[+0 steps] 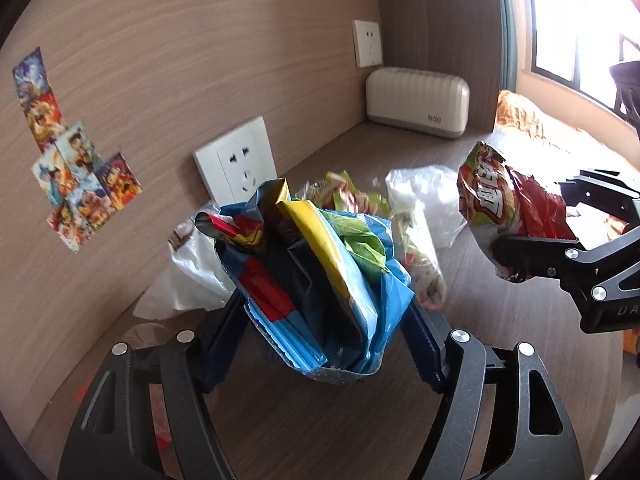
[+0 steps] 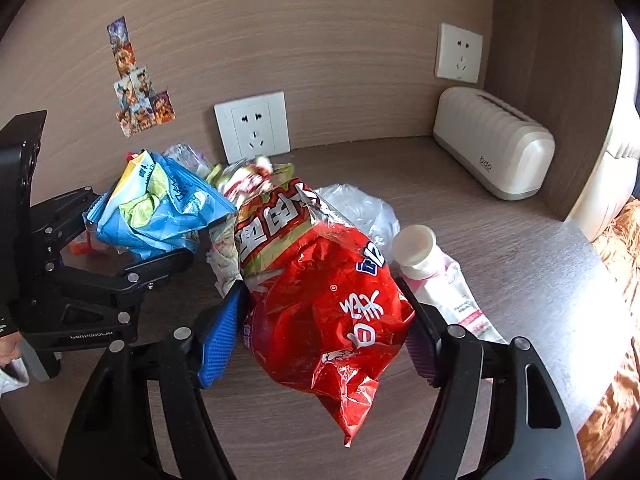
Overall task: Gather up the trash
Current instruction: 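Grasp the blue snack bag with the left tool while the right tool grasps the red chip bag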
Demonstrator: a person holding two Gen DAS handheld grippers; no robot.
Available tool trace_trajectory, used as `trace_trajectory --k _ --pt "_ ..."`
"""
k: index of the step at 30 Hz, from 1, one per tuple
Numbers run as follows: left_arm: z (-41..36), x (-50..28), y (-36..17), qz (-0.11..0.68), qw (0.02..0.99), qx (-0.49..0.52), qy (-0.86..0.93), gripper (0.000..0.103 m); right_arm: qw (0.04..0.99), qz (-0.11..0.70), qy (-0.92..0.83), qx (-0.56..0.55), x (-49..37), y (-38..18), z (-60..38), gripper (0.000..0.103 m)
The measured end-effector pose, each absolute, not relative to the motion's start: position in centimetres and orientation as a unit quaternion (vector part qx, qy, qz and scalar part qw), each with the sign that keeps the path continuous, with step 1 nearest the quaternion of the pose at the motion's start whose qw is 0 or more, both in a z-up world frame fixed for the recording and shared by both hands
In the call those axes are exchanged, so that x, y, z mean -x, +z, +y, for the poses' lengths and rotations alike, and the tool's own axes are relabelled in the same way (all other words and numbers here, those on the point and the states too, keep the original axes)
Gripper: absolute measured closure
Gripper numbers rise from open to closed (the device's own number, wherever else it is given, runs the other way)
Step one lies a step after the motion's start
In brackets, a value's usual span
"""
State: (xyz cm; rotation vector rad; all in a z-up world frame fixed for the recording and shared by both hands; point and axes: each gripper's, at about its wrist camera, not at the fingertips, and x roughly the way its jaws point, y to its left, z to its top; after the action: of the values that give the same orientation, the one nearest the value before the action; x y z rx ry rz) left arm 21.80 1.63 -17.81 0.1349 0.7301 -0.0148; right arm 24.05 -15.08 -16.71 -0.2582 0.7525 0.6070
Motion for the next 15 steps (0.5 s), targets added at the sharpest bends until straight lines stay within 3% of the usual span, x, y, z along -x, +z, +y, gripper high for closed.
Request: trace_trajectory --k 15 --pt "-4.6 -13.5 -11.7 0.308 0.948 -0.080 -0.023 0.032 0.905 0.304 0.284 0.086 -18.1 -10.4 -22.4 0.031"
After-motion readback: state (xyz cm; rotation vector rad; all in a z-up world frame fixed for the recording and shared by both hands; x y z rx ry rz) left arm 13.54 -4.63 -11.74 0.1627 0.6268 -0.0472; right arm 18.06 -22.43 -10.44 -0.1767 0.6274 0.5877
